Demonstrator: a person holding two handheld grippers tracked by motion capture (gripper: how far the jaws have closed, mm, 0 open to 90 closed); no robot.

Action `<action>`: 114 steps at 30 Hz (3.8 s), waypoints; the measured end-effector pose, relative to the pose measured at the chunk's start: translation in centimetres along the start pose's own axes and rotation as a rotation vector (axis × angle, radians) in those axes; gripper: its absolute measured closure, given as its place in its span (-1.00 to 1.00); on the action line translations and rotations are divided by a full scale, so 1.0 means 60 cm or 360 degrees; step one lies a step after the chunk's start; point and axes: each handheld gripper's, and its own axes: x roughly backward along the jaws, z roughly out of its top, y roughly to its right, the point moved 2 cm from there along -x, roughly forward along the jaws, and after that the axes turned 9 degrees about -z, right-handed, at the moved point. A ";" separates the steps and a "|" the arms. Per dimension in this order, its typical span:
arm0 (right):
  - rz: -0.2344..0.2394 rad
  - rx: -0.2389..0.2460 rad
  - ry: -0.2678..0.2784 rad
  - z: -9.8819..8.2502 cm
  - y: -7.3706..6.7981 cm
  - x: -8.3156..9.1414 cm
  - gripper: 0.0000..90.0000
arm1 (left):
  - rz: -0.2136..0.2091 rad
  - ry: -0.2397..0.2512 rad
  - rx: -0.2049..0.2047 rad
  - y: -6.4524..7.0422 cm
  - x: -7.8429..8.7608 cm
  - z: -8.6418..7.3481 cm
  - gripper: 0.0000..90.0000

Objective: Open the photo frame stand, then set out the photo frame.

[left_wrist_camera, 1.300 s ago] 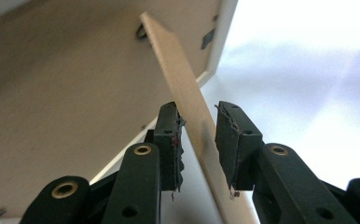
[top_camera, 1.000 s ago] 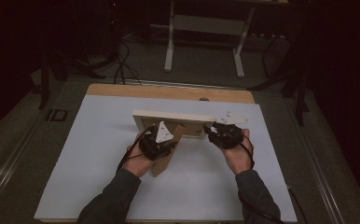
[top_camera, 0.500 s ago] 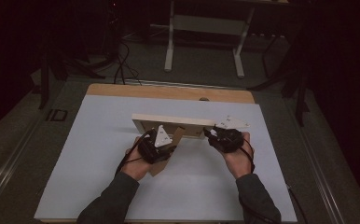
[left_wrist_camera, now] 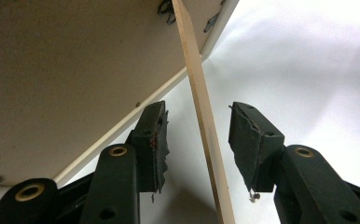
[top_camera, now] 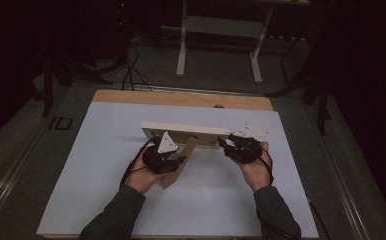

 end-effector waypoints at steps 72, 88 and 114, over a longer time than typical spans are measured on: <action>-0.0017 -0.0041 -0.0026 -0.004 0.048 0.008 1.00 | 0.0204 0.0265 0.0360 -0.070 0.093 -0.007 1.00; 0.0056 -0.0110 0.0012 0.035 0.049 -0.015 1.00 | 0.0238 0.0279 0.0428 -0.076 0.085 -0.004 1.00; 0.0247 -0.0189 0.0021 0.040 0.057 -0.021 1.00 | 0.0198 0.0279 0.0435 -0.071 0.068 0.012 1.00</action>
